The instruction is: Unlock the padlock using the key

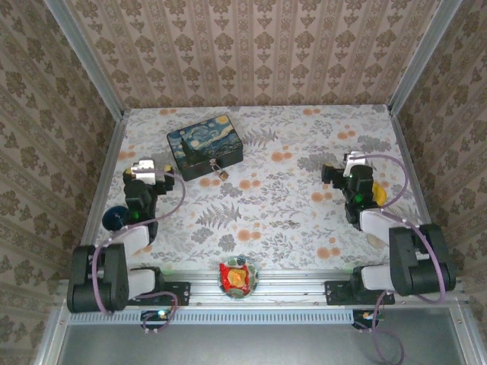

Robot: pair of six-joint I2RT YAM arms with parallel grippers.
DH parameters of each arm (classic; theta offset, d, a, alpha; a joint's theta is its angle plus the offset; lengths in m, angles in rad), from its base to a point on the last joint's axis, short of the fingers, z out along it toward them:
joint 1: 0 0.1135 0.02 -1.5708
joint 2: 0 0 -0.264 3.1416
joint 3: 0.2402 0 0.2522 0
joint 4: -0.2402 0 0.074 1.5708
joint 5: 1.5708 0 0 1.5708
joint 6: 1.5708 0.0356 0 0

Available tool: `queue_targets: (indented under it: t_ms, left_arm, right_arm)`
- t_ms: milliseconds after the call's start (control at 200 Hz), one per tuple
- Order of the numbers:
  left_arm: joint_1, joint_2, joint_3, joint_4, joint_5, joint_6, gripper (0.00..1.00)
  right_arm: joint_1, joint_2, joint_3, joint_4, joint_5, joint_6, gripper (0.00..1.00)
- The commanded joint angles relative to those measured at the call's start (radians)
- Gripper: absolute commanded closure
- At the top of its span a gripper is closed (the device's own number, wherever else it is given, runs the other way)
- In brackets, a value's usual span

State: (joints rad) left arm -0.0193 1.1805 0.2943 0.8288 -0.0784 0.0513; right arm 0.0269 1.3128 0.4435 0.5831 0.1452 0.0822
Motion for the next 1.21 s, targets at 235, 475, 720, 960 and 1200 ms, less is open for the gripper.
queue_targets:
  t_ms: [235,475,720,960,1200]
  left_arm:
    - [-0.033,-0.422,0.004,-0.456,-0.014,-0.234,0.0]
    - [-0.186,-0.518,0.019,-0.602,0.072,-0.44,0.0]
    - [-0.419,-0.537,0.003,-0.662,-0.093,-0.531,0.0]
    - [-0.427,-0.526,-0.011,-0.637,-0.16,-0.549,0.0]
    - [-0.423,-0.503,-0.012,-0.601,-0.168,-0.544,0.0]
  right_arm:
    - [0.092,-0.259,0.132,-0.584,0.14,0.179,0.05]
    - [0.268,-0.32,0.247,-0.97,0.16,0.33,0.25]
    - [0.502,-0.239,0.339,-1.278,0.169,0.517,0.44]
    - [0.653,-0.055,0.414,-1.361,0.121,0.583,0.54]
    - [0.714,0.192,0.528,-1.379,0.07,0.537,0.69]
